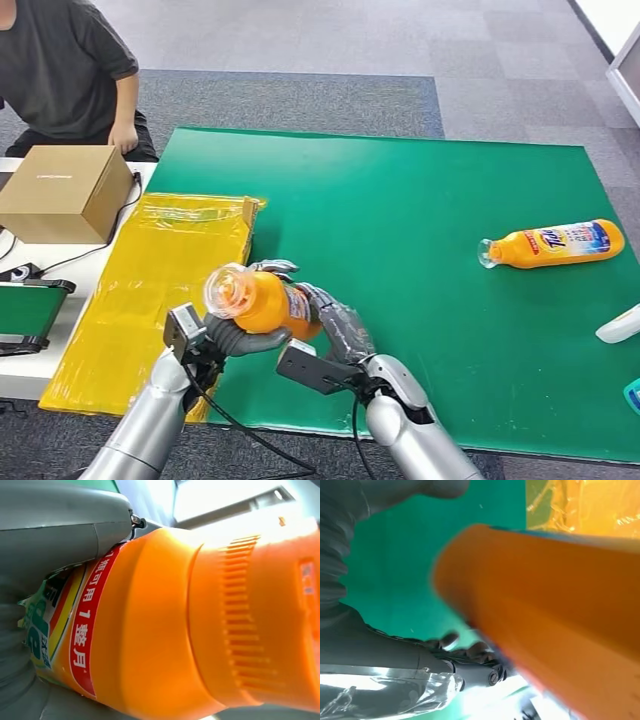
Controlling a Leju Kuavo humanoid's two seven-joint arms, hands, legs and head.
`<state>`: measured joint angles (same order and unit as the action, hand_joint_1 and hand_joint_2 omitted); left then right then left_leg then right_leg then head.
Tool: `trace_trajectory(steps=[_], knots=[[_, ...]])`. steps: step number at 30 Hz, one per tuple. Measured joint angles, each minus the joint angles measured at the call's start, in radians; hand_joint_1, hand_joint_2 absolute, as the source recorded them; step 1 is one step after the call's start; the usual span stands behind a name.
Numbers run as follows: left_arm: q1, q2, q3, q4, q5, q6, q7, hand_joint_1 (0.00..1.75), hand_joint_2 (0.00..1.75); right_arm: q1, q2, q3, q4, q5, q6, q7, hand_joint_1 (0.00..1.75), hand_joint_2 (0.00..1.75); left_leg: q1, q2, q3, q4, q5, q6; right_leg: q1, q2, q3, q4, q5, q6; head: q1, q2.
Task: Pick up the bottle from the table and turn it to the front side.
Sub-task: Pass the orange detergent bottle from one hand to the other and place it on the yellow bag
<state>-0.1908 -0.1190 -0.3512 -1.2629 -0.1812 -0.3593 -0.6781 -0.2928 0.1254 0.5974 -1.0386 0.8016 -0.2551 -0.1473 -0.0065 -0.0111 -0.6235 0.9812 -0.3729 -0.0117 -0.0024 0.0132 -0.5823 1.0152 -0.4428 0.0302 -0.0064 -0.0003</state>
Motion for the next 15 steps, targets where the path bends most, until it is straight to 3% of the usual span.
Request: trace_trajectory(steps=[5, 8, 11, 15], knots=[[0.027, 0.010, 0.024, -0.026, -0.201, 0.292, 0.135, 1.75, 1.75, 0.070, -0.020, -0.032, -0.044, -0.015, -0.022, 0.021, 0.00, 1.75, 0.000, 0.000, -0.001, 0.000, 0.000, 0.000, 0.000, 0.000, -0.001, 0.000, 0.000, 0.000, 0.000, 0.000], [0.047, 0.038, 0.042, -0.061, -0.353, 0.407, 0.241, 1.75, 1.75, 0.137, -0.041, -0.078, -0.119, 0.004, -0.037, 0.036, 0.00, 1.75, 0.000, 0.000, -0.002, 0.000, 0.000, 0.000, 0.000, 0.000, -0.002, 0.000, 0.000, 0.000, 0.000, 0.000], [0.060, 0.085, 0.053, -0.115, -0.482, 0.421, 0.369, 1.75, 1.75, 0.204, -0.057, -0.133, -0.206, 0.032, -0.040, 0.049, 0.00, 1.75, 0.000, 0.000, -0.002, 0.000, 0.000, 0.000, 0.000, 0.000, -0.003, 0.000, 0.000, 0.000, 0.000, 0.000], [0.045, 0.165, 0.059, -0.150, -0.617, 0.367, 0.521, 1.75, 1.75, 0.270, -0.065, -0.207, -0.298, 0.050, -0.035, 0.052, 0.00, 1.75, 0.000, 0.000, -0.002, 0.000, -0.001, -0.001, 0.001, 0.000, -0.003, 0.000, -0.001, -0.002, 0.000, 0.000]])
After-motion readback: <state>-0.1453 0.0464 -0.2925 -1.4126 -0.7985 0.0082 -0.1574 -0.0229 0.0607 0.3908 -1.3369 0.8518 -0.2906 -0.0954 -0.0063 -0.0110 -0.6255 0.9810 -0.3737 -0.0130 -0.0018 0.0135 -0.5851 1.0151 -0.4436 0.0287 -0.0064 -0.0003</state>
